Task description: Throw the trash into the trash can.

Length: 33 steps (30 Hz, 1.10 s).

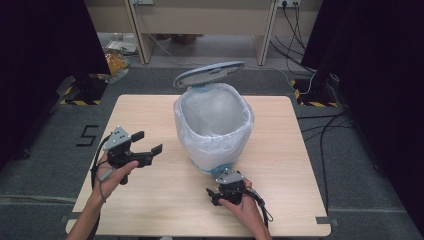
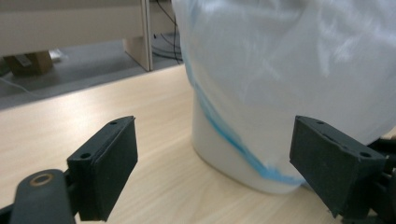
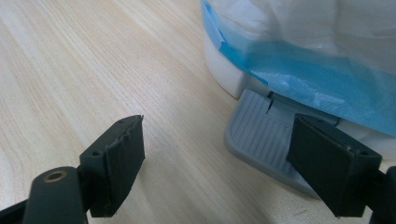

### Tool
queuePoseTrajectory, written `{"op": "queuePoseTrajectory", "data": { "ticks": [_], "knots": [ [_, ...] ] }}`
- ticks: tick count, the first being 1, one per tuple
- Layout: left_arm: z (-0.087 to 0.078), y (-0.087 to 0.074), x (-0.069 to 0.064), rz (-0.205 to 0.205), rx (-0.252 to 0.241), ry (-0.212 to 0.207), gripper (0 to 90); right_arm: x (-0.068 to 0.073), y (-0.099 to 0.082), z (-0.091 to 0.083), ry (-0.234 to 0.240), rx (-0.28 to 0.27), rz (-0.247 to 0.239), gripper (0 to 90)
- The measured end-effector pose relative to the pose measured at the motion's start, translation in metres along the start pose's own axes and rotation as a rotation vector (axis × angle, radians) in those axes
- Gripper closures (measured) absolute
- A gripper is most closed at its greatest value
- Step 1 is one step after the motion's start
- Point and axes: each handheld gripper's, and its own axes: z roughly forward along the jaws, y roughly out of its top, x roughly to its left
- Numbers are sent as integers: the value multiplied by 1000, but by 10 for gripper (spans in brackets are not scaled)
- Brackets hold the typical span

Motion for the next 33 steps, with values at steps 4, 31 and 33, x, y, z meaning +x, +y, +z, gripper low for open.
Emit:
{"op": "queuePoseTrajectory", "data": {
  "ticks": [4,31,33],
  "knots": [
    [4,-18,3,-24,13,3,148,0,0,0,1,0,4,190],
    [32,-110,21,-4,248,76,150,-1,0,0,4,-5,2,190],
    [32,-113,22,-9,256,80,150,-1,0,0,5,-6,3,189]
  ]
}}
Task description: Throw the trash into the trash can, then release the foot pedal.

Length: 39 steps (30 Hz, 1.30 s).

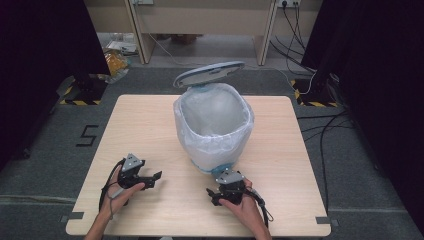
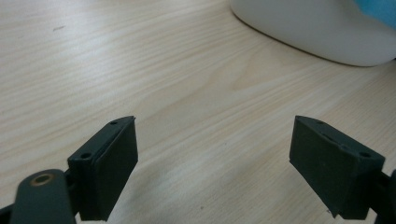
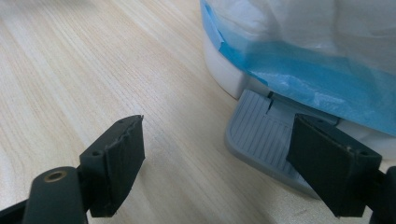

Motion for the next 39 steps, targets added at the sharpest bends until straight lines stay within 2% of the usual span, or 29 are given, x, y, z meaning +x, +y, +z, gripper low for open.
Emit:
{"op": "queuePoseTrajectory", "data": {
  "ticks": [5,9,11,13,19,24,32,39],
  "knots": [
    [1,-5,2,-1,32,12,150,0,0,0,2,-1,0,190],
    [1,-7,3,0,44,6,150,0,0,0,-2,2,-3,189],
    [2,-7,2,-2,77,15,150,1,0,0,-3,4,-3,189],
    [3,-8,1,28,114,28,144,1,0,0,-2,3,-4,190],
    [3,-8,0,36,119,25,131,1,0,0,-4,3,-4,189],
    [5,-8,-1,54,133,14,75,1,0,0,-5,2,-8,190],
    [5,-8,-2,48,138,17,46,2,0,0,-16,6,-16,189],
    [5,-8,-2,45,140,20,37,1,0,0,-6,3,-7,189]
  ]
}}
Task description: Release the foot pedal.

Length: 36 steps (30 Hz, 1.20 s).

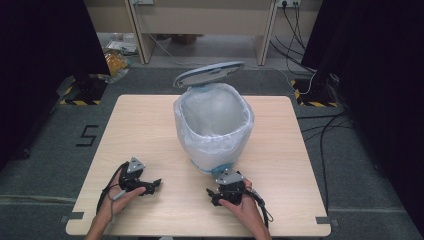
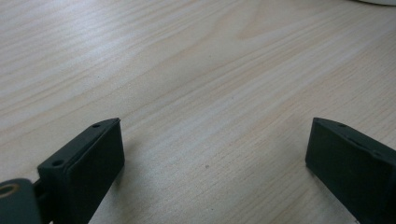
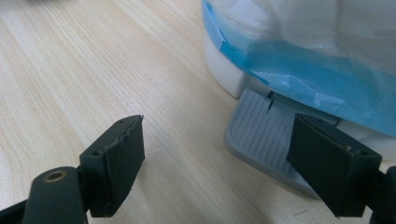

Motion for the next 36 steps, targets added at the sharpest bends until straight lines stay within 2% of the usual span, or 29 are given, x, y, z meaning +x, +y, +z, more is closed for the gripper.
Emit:
{"op": "queuePoseTrajectory", "data": {
  "ticks": [8,14,25,29,36],
  "knots": [
    [0,0,0,0,2,6,36,-1,0,0,5,1,0,189],
    [0,0,0,0,2,6,36,3,0,1,-12,14,-26,171],
    [0,0,0,-2,2,1,35,-4,0,-2,38,-14,12,170],
    [0,0,0,-1,2,1,34,-4,0,-3,39,-22,27,170],
    [0,0,0,-3,2,1,34,-5,0,-4,38,-30,21,170]
  ]
}}
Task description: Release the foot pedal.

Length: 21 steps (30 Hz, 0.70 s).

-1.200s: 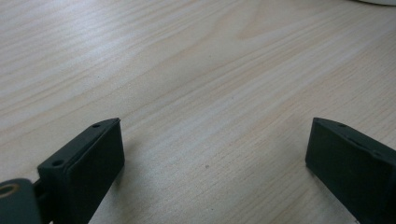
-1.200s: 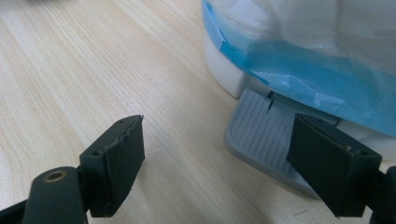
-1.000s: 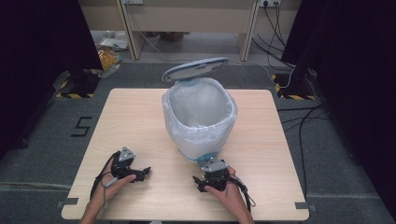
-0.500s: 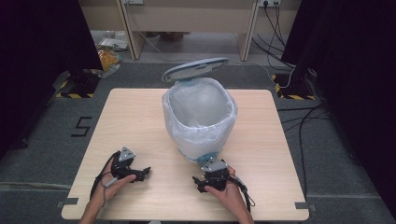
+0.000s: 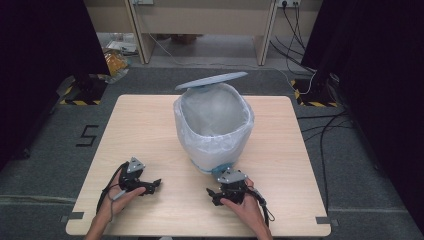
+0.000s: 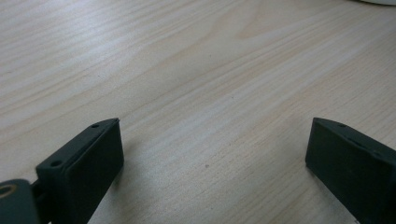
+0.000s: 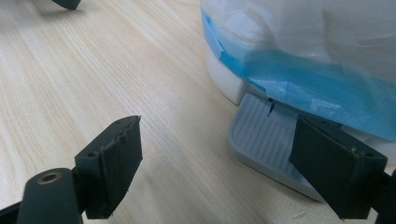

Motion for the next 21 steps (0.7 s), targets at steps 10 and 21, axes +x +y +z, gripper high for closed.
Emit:
{"op": "queuePoseTrajectory", "data": {
  "ticks": [10,21],
  "knots": [
    [0,0,0,2,0,0,34,-2,1,-2,-15,-35,22,169],
    [0,0,0,1,-1,-2,33,-14,-1,-26,-37,-80,78,170]
  ]
}}
